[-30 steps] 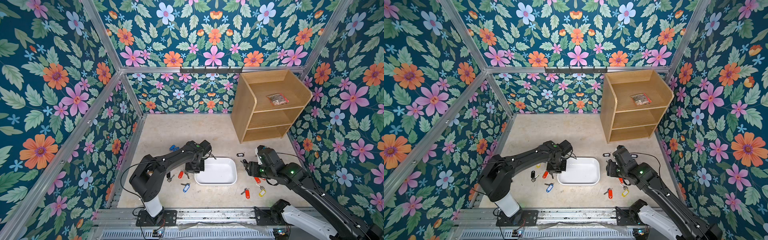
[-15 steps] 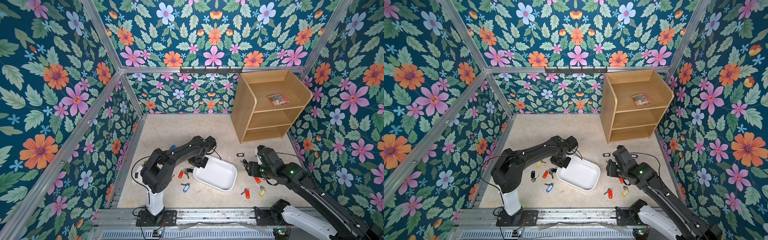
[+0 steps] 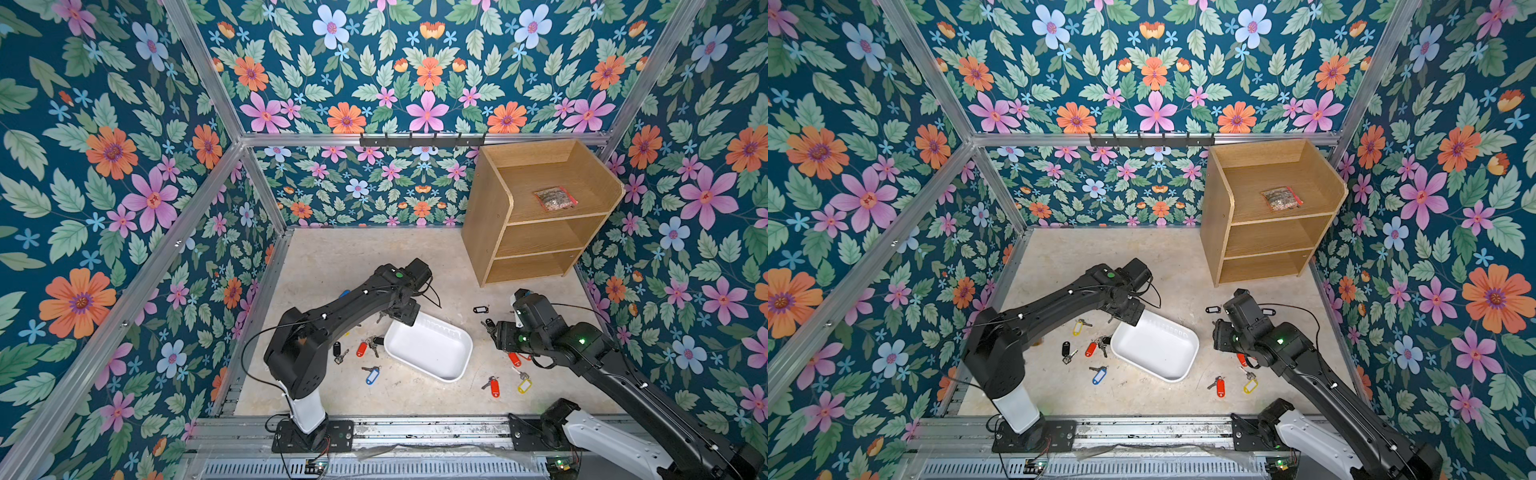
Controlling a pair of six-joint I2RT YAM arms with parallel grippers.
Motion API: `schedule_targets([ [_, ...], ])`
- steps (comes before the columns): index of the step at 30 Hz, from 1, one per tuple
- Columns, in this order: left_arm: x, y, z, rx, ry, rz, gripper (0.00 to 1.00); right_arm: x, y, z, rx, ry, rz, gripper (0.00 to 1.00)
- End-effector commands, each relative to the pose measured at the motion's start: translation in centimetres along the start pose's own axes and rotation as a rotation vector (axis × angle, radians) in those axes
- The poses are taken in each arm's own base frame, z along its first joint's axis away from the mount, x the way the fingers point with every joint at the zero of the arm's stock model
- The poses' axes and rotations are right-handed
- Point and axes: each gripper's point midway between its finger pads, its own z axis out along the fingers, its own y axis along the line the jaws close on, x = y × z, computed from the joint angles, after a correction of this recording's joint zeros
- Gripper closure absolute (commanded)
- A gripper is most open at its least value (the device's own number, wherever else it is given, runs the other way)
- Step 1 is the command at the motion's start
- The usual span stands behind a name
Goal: Take the keys out of the storage box
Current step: Adjust the storage box at the center of the board, then reset both arms
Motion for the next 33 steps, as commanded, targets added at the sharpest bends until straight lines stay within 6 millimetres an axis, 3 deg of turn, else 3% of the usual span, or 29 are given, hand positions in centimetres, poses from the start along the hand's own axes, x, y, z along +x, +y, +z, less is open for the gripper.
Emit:
schedule_targets([
  [1,-2.1,3.1,-3.5,-0.082,-0.188,-0.115,0.07,-3.1,0.0,-1.5,0.021,-0.139,0.005,0.33],
  [4,-3.8,7.3,-8.3,-0.158,-0.474,-0.267,0.07,-6.8,1.1,-3.4,-0.011,-0.315,-0.016,0.32],
  [8,-2.5,13.2,-14.3,-0.251,-0.865,-0.467,0.01,-11.0,2.1,-6.2,-0.073,-0.608,-0.057,0.2],
  [9,-1.5,14.4,-14.5,-0.292,-0.929,-0.496,0.01,-11.7,1.9,-6.7,-0.066,-0.68,-0.069,0.17],
  [10,-0.7,15.6,-15.5,-0.316,-1.023,-0.537,0.01,-12.3,1.3,-7.3,-0.05,-0.769,-0.081,0.05],
  [12,1.0,17.4,-15.7,-0.381,-1.139,-0.563,0.01,-13.1,0.4,-8.7,-0.015,-0.957,-0.131,0.01],
  [14,2.6,19.1,-15.1,-0.45,-1.22,-0.579,0.01,-13.1,-1.8,-9.8,0.088,-1.165,-0.161,0.01],
  [17,3.9,20.6,-10.9,-0.491,-1.192,-0.552,0.01,-12.9,-6.2,-10.2,0.218,-1.34,-0.053,0.01],
  [20,4.9,22.7,-6.0,-0.499,-1.07,-0.604,0.01,-13.1,-11.3,-5.7,0.263,-1.216,0.084,0.01],
  [24,6.0,24.7,-1.0,-0.522,-0.967,-0.622,0.01,-11.6,-15.8,-1.3,0.36,-1.141,0.136,0.01],
  [28,5.9,25.2,2.3,-0.52,-0.909,-0.616,0.01,-10.5,-17.0,2.1,0.4,-1.082,0.099,0.01],
  [30,6.0,25.3,4.3,-0.523,-0.878,-0.606,0.01,-11.3,-16.4,2.7,0.379,-1.098,0.043,0.01],
  [33,4.9,26.0,4.7,-0.522,-0.889,-0.607,0.01,-12.2,-16.3,4.8,0.328,-1.057,0.006,0.01],
])
